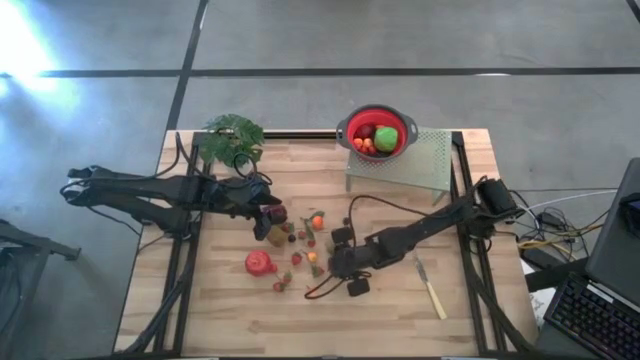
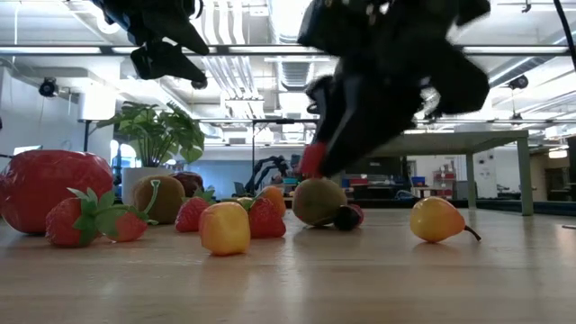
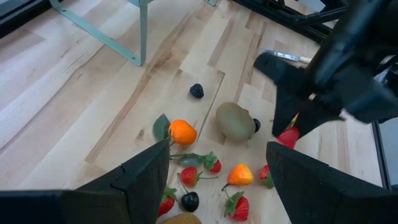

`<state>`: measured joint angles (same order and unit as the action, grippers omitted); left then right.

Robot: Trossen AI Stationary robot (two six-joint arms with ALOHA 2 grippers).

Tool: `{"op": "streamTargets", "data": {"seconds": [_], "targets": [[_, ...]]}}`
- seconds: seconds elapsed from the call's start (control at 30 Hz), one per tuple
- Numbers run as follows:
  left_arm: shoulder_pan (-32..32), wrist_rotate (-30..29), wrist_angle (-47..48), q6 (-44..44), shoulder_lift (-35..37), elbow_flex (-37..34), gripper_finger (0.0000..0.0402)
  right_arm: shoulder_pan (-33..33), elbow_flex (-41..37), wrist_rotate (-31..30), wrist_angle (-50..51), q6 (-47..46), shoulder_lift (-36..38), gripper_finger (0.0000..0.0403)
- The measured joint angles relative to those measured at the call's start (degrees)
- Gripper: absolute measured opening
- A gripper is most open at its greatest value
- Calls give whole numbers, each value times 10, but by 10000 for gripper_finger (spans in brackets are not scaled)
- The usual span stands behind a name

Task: Pick & Place Fruit
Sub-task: Put the strawberry into the strainer bowl on the shelf

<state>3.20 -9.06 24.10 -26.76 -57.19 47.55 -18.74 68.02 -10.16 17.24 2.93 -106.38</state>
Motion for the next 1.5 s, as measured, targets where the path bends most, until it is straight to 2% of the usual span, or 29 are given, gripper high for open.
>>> {"op": "streamTargets", "data": {"seconds": [0.13,0.4,0.67,0.87,0.97,1.23,1.33,1.5], "targets": [[0,0,0,0,0,0,273,4,32,-21,65,37,25,153],[0,0,3,0,0,0,273,48,108,-123,215,79,75,132],[0,0,4,0,0,0,273,134,122,-130,237,129,162,153],[0,0,4,0,0,0,273,232,121,-129,227,152,230,138],[0,0,4,0,0,0,273,290,121,-112,205,153,249,137],[0,0,4,0,0,0,273,431,118,-3,184,133,242,153],[0,0,4,0,0,0,273,461,117,29,184,123,229,144],[0,0,4,0,0,0,273,483,116,41,184,122,204,138]]}}
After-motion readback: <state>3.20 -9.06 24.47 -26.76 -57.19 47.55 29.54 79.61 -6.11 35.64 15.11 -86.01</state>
